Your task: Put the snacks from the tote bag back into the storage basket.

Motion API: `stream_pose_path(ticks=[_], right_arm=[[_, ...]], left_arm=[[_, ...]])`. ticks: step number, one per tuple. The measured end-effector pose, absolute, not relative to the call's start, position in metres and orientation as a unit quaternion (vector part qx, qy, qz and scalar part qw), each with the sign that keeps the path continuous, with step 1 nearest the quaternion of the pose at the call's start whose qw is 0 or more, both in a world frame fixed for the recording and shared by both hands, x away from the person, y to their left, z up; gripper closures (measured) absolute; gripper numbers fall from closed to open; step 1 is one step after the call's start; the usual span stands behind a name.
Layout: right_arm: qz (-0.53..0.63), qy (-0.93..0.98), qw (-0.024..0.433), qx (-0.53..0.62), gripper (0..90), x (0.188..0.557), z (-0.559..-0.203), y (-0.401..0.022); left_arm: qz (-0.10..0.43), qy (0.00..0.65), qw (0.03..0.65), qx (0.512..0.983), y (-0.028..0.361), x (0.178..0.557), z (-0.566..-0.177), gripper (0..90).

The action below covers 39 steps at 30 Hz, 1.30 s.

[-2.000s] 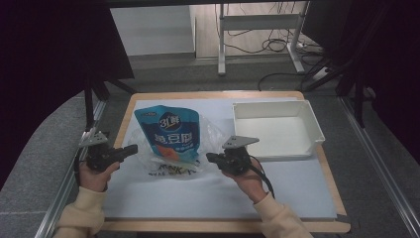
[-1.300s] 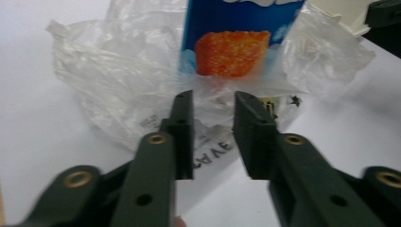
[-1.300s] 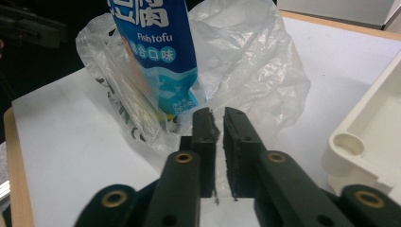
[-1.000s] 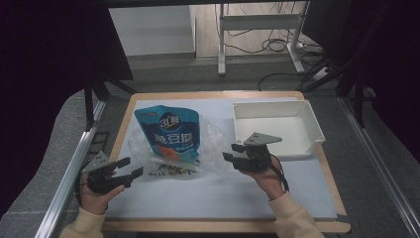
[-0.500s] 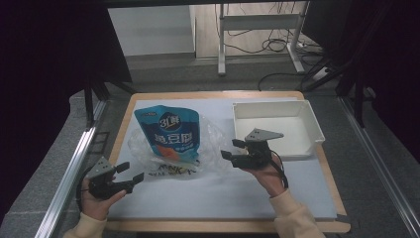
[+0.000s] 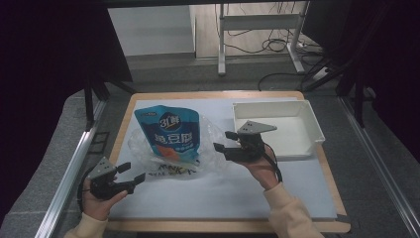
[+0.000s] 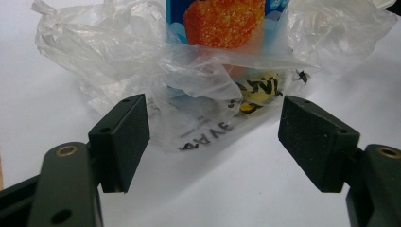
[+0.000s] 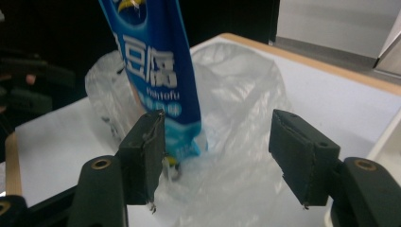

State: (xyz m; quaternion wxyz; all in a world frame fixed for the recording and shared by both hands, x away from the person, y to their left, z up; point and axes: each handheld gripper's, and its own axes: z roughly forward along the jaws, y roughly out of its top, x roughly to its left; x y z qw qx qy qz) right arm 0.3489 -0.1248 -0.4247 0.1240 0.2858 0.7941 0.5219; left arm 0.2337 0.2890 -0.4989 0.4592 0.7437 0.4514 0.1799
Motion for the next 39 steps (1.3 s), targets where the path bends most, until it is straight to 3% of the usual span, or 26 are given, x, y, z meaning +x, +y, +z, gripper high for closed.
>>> stream_pose_path(ticks=[21,39], right_arm=[[0.533,0.799,0.116,0.254,41.5,0.374,-0.398,-0.084],[0.547,0.806,0.087,0.211,63.0,0.389,-0.385,-0.046]], left_arm=[[0.174,0.446,0.453,0.752,0.284,0.234,-0.502,25.8],[0.174,0.444,0.448,0.756,0.282,0.236,-0.504,25.7]])
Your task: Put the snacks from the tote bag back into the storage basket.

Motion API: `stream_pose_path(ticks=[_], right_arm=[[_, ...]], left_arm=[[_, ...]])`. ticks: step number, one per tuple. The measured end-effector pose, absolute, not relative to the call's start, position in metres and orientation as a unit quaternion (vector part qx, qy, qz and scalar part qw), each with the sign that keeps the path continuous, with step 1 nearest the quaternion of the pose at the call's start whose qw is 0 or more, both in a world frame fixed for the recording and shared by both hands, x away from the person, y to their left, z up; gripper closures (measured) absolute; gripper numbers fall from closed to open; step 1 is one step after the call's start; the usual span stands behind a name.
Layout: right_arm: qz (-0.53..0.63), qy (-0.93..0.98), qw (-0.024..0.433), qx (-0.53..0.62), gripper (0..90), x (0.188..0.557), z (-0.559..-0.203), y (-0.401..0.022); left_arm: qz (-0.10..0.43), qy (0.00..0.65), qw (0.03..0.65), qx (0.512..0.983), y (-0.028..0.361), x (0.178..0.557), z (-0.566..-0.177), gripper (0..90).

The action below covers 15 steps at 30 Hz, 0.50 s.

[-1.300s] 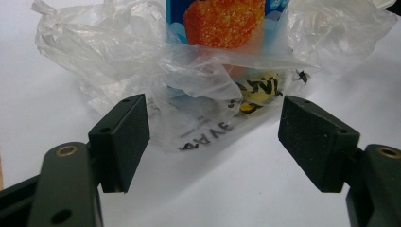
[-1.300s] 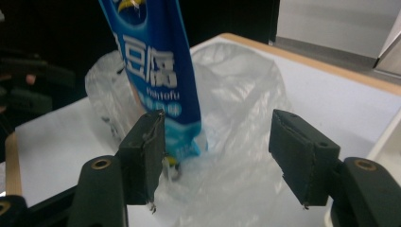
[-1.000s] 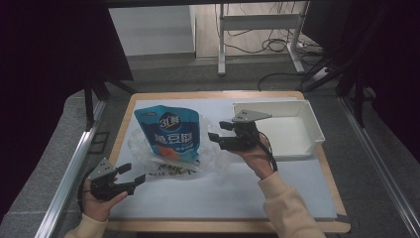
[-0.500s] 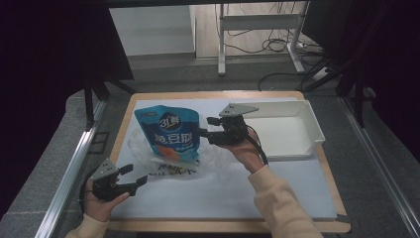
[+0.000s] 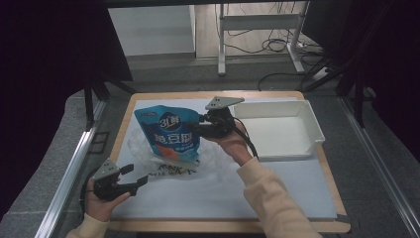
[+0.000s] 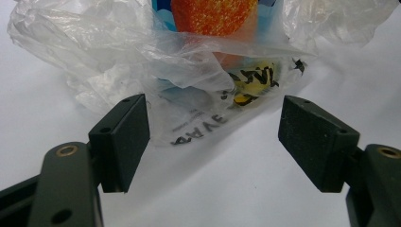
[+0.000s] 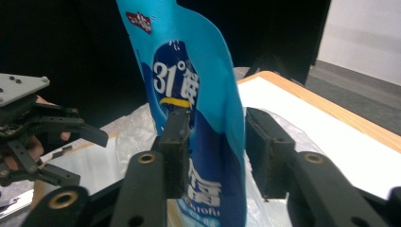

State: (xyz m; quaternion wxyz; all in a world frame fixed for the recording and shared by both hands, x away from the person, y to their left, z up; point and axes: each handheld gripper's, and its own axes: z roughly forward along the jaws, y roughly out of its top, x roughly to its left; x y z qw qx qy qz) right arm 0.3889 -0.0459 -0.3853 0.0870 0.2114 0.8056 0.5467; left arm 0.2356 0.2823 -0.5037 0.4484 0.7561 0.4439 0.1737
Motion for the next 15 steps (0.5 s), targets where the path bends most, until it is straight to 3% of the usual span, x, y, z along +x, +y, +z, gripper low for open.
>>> stream_pose_path(ticks=[8,15], right_arm=[[0.555,0.805,0.074,0.196,77.8,0.398,-0.388,-0.04],[0.566,0.802,0.063,0.18,83.6,0.404,-0.39,-0.042]], left_arm=[[0.173,0.442,0.446,0.759,0.282,0.236,-0.504,26.2],[0.171,0.443,0.445,0.759,0.282,0.237,-0.505,26.3]])
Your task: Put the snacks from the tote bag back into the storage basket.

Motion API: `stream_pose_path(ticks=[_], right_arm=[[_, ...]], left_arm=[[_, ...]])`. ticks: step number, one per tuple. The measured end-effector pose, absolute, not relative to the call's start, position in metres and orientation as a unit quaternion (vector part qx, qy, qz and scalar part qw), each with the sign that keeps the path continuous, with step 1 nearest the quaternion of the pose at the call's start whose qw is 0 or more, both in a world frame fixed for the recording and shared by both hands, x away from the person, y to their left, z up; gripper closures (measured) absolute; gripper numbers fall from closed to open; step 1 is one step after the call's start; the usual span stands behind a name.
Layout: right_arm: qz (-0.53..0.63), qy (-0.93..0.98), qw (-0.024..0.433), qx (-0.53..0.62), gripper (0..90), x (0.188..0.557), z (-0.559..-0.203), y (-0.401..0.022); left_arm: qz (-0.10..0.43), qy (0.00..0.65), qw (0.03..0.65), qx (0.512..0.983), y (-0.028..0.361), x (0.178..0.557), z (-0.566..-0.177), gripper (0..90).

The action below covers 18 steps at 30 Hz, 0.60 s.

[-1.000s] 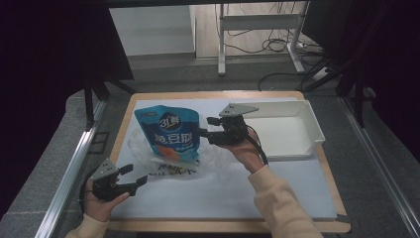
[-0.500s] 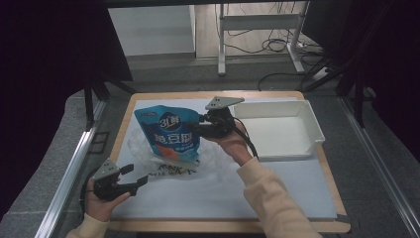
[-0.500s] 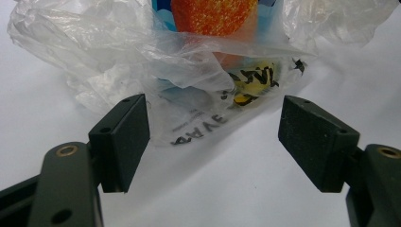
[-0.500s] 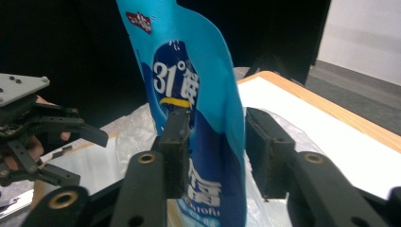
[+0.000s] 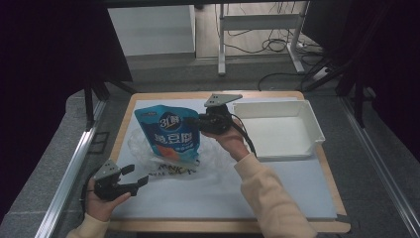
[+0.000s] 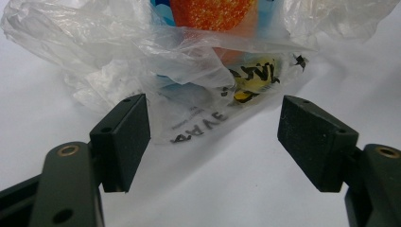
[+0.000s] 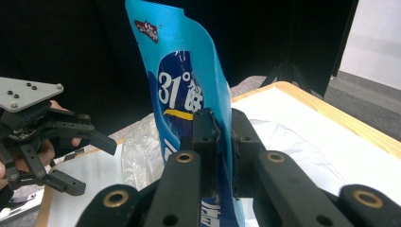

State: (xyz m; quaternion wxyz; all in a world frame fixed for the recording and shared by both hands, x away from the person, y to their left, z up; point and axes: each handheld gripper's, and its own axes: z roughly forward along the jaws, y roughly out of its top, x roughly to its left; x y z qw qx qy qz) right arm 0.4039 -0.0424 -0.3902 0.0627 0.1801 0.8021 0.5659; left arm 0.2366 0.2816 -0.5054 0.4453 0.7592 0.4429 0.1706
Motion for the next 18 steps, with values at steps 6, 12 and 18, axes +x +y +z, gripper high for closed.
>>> stream_pose_path(ticks=[6,12,18], right_arm=[[0.569,0.802,0.059,0.174,86.1,0.4071,-0.3904,-0.0428],[0.576,0.794,0.062,0.183,87.5,0.4072,-0.3916,-0.0409],[0.585,0.785,0.063,0.191,88.3,0.404,-0.3918,-0.0365]], left_arm=[[0.169,0.443,0.445,0.76,0.2809,0.2369,-0.5058,26.2],[0.169,0.442,0.445,0.76,0.2807,0.2368,-0.5058,26.3],[0.169,0.442,0.446,0.76,0.2806,0.2368,-0.5058,26.3]])
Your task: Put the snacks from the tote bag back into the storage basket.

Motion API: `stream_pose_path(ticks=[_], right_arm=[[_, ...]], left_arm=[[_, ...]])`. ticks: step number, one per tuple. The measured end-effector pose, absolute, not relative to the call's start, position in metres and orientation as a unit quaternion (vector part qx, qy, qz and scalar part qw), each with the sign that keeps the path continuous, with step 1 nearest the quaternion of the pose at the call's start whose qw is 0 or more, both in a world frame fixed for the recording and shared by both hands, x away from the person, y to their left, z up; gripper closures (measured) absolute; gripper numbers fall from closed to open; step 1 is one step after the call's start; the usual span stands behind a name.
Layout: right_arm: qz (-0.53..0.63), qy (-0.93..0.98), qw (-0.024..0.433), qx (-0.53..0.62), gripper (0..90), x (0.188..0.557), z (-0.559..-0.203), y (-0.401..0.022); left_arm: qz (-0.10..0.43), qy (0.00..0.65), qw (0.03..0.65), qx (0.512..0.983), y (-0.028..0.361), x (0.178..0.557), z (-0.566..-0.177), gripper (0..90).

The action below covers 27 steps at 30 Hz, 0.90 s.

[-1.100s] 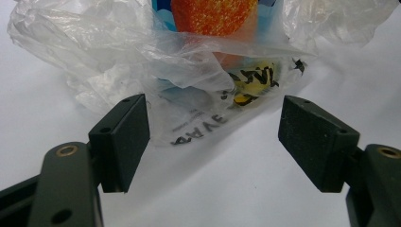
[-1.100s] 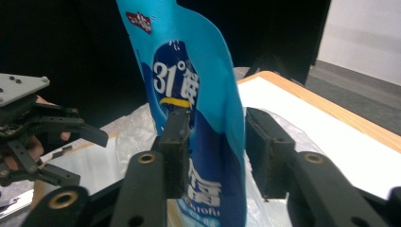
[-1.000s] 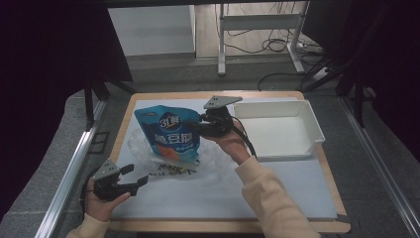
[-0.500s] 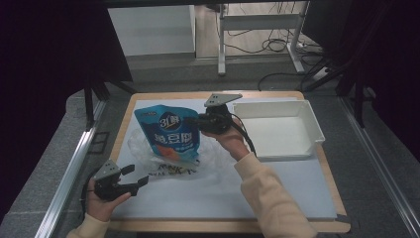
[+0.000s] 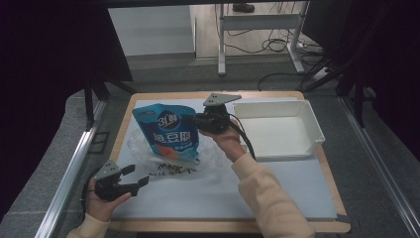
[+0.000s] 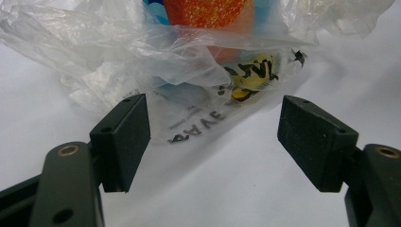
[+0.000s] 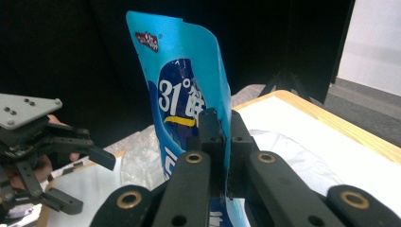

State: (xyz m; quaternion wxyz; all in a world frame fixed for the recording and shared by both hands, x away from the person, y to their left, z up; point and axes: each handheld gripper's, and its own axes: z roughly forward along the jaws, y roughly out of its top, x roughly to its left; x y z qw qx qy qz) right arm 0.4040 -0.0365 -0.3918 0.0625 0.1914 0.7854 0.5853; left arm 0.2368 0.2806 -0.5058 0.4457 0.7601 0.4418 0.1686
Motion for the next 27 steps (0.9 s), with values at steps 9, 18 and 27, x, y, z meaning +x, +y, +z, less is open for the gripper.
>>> stream_pose_path(ticks=[9,18,27], right_arm=[[0.598,0.774,0.051,0.2,88.7,0.399,-0.391,-0.031],[0.608,0.767,0.061,0.194,88.9,0.393,-0.386,-0.026],[0.622,0.758,0.072,0.183,88.9,0.386,-0.373,-0.026]], left_arm=[[0.167,0.442,0.447,0.76,0.281,0.237,-0.505,26.3],[0.167,0.442,0.447,0.76,0.281,0.237,-0.505,26.4],[0.167,0.442,0.447,0.76,0.281,0.237,-0.506,26.4]])
